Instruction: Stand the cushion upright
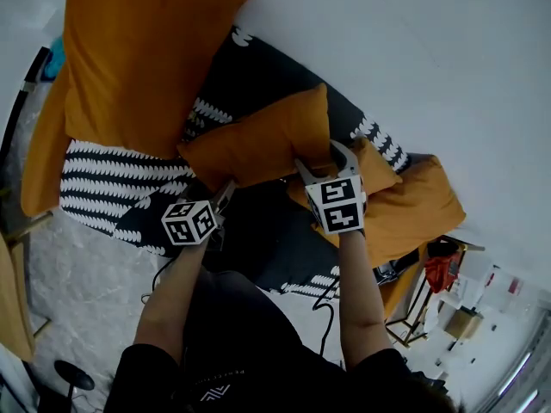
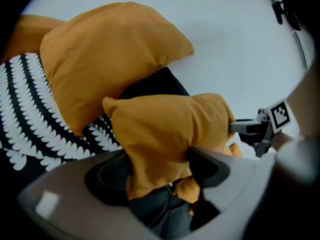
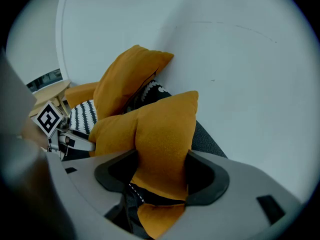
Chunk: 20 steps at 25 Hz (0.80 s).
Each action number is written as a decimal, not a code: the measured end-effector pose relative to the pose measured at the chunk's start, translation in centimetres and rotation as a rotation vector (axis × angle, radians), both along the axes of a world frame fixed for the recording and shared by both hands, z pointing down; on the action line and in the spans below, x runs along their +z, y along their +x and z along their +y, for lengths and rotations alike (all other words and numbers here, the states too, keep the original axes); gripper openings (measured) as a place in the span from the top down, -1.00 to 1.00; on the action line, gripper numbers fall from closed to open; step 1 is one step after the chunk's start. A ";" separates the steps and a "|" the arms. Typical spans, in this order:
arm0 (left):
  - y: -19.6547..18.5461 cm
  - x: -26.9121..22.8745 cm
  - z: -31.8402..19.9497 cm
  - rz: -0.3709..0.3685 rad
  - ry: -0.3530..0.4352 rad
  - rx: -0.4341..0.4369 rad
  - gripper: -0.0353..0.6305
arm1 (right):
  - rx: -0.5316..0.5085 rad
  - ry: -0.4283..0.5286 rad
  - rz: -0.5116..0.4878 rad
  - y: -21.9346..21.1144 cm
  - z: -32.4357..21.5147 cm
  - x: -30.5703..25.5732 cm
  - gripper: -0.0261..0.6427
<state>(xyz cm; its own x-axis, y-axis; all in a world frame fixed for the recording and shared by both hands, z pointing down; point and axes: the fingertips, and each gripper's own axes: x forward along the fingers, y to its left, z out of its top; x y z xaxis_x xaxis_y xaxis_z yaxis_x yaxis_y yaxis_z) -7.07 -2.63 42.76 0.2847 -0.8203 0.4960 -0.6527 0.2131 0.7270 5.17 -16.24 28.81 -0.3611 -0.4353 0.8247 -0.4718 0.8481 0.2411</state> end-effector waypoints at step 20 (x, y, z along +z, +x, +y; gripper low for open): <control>0.7 5.9 -2.9 0.096 -0.101 0.039 -0.23 | -0.123 0.075 0.147 -2.9 -3.3 3.3 0.00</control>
